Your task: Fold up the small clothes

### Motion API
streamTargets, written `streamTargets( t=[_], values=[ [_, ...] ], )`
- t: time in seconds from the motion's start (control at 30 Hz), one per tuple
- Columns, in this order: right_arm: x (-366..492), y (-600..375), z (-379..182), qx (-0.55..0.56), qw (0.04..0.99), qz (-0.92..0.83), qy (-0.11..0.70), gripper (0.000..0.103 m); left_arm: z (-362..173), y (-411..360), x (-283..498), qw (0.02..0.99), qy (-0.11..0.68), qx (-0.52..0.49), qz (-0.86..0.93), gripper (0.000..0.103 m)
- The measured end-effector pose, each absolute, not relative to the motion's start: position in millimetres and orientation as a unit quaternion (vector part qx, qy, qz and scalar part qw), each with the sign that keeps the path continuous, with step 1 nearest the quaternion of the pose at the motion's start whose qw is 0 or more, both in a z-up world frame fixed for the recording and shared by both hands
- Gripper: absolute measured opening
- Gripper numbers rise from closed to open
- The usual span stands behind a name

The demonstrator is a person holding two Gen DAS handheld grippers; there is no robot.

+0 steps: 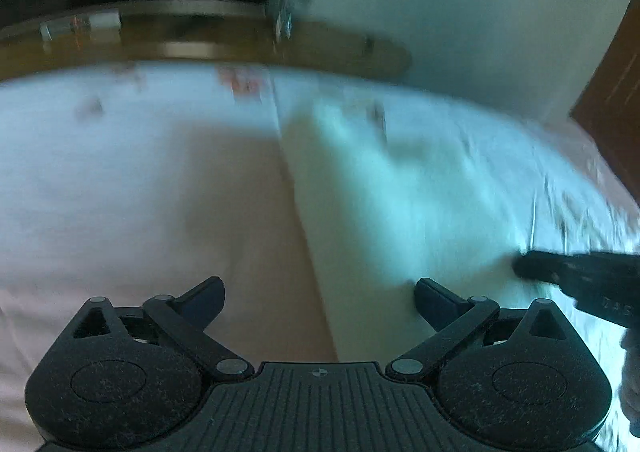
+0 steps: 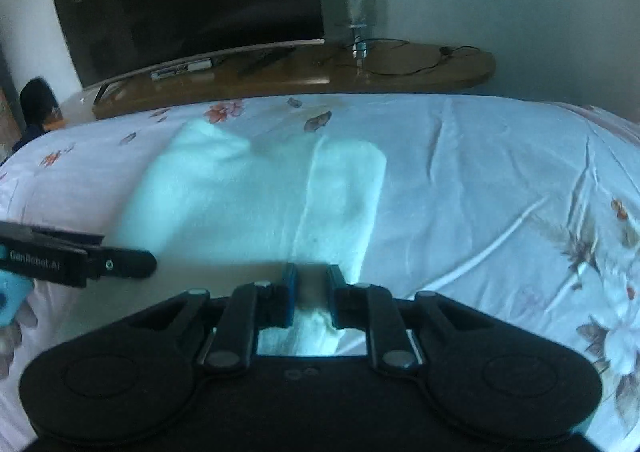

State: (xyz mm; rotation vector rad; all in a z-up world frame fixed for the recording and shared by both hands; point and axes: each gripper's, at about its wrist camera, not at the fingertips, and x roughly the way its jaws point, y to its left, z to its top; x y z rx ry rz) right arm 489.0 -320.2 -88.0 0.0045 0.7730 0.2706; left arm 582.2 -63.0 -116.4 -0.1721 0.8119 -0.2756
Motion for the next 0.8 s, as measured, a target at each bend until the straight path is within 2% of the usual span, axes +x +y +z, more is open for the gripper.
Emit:
streamTargets(
  t=[0.1,0.23,0.3,0.37,0.4,0.8],
  values=[
    [497,-327,-68,0.03,0.933,0.132,0.334,0.018,-108,-54,606,0.916,0.373,-0.109,-0.101,0.101],
    [533,-321,-62,0.032,0.938,0.119,0.325,0.023,-118,-52,643,0.907,0.391,-0.129,-0.084,0.101],
    [548,-316,-67,0.029,0.937,0.114,0.328,0.024,-131,-54,656,0.9,0.414,-0.118,-0.069,0.101],
    [566,-313,-84,0.017,0.924,0.104,0.367,0.016,-139,-56,654,0.903,0.411,-0.109,-0.063,0.101],
    [574,-312,-96,0.003,0.914,0.093,0.394,0.016,-139,-58,654,0.904,0.411,-0.103,-0.061,0.101],
    [566,-315,-96,0.004,0.921,0.088,0.379,0.025,-127,-61,652,0.91,0.404,-0.074,-0.047,0.102]
  ],
)
